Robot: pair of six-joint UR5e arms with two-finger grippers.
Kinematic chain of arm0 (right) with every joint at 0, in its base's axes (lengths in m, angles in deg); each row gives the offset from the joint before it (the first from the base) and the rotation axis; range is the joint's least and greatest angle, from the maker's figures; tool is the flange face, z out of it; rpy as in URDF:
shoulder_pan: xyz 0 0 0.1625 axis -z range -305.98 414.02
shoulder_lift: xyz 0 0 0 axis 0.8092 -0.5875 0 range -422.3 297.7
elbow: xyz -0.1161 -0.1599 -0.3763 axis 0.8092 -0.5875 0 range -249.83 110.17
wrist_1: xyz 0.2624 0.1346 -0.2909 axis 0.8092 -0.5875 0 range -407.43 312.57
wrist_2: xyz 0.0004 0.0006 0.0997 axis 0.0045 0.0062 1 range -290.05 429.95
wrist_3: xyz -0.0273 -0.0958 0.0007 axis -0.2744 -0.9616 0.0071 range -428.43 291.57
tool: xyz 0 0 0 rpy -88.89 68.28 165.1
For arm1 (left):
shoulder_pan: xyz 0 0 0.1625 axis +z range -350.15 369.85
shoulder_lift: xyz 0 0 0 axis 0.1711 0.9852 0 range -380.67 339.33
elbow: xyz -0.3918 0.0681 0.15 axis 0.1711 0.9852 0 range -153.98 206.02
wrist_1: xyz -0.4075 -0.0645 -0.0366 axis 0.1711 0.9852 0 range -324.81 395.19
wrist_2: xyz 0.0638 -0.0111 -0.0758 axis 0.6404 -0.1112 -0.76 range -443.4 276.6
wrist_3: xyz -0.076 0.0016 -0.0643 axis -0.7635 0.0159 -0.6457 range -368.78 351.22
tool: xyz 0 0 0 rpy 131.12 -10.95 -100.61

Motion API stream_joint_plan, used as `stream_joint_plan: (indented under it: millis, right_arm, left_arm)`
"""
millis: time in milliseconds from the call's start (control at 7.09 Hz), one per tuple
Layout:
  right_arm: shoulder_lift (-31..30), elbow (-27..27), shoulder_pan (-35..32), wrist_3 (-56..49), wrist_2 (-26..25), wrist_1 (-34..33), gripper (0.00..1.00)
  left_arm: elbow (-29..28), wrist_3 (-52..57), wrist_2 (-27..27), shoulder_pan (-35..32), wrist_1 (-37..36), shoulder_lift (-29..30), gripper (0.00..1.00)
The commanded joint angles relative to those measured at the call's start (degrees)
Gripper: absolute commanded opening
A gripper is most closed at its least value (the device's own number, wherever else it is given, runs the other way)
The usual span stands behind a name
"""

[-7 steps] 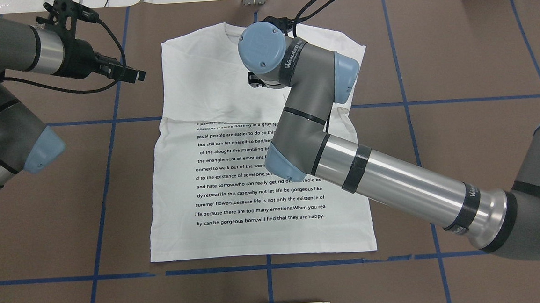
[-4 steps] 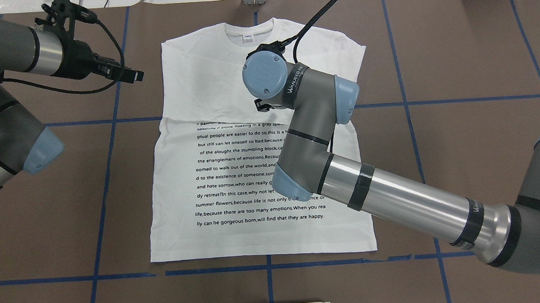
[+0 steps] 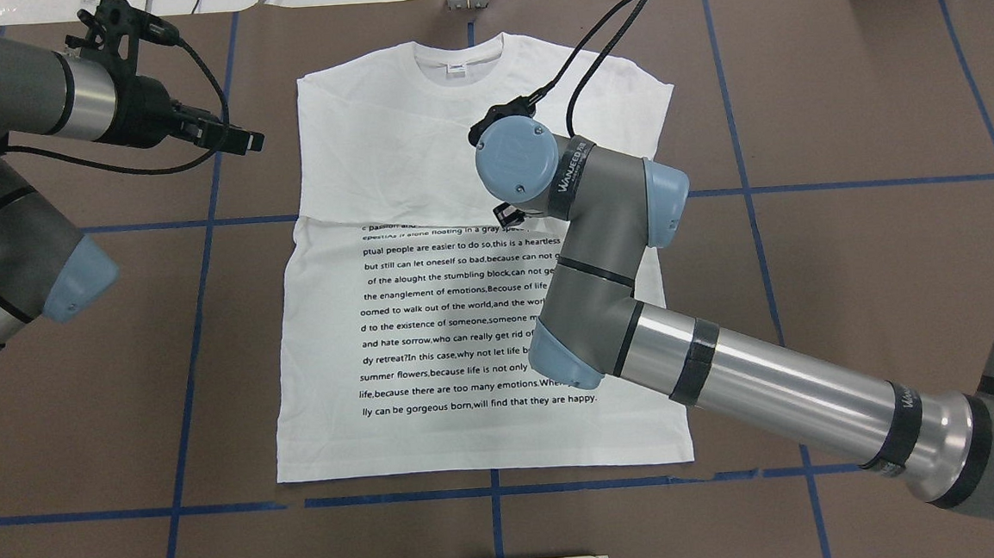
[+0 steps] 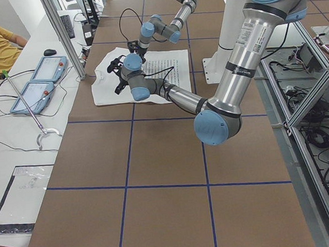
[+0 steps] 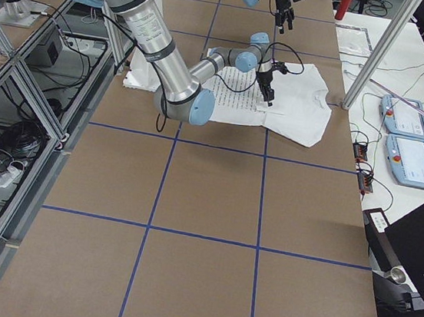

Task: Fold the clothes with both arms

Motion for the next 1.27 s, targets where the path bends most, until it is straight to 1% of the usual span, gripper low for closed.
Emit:
stream_joint_plan:
  millis: [0, 141, 282, 423, 706, 847, 988, 1129]
  right_arm:
    - [-0.2, 0.1, 0.3, -0.2, -0.1, -0.1, 0.32]
    - [-0.1, 0.2, 0.3, -0.2, -0.1, -0.2, 0.05]
    - [-0.2, 0.3, 0.3, -0.1, -0.1, -0.4, 0.00]
    - [-2.1, 1.4, 0.2, 0.1, -0.3, -0.4, 0.00]
    - [-7.4, 8.3, -0.8, 0.1, -0.7, -0.4, 0.00]
    - [-9.4, 9.9, -2.2, -0.2, -0.6, -0.4, 0.00]
    - [-9.8, 10.0, -3.0, -0.2, -0.5, -0.4, 0.00]
    - [-9.8, 9.6, -3.5, 0.1, -0.6, -0.2, 0.38]
  left_arm:
    - [0.1, 0.1, 0.0, 0.1, 0.1, -0.4, 1.00]
    - [0.1, 0.1, 0.0, 0.1, 0.1, -0.4, 1.00]
    - [0.1, 0.1, 0.0, 0.1, 0.1, -0.5, 1.00]
    - [0.2, 0.1, 0.0, 0.1, 0.1, -0.5, 1.00]
    - [0.3, -2.0, 0.0, 0.2, 0.2, -0.5, 1.00]
    - [0.3, -2.2, 0.0, 0.3, 0.2, -0.4, 1.00]
    - [0.3, -2.3, 0.0, 0.4, 0.2, -0.4, 1.00]
    - [0.3, -2.3, 0.0, 0.4, 0.2, -0.4, 1.00]
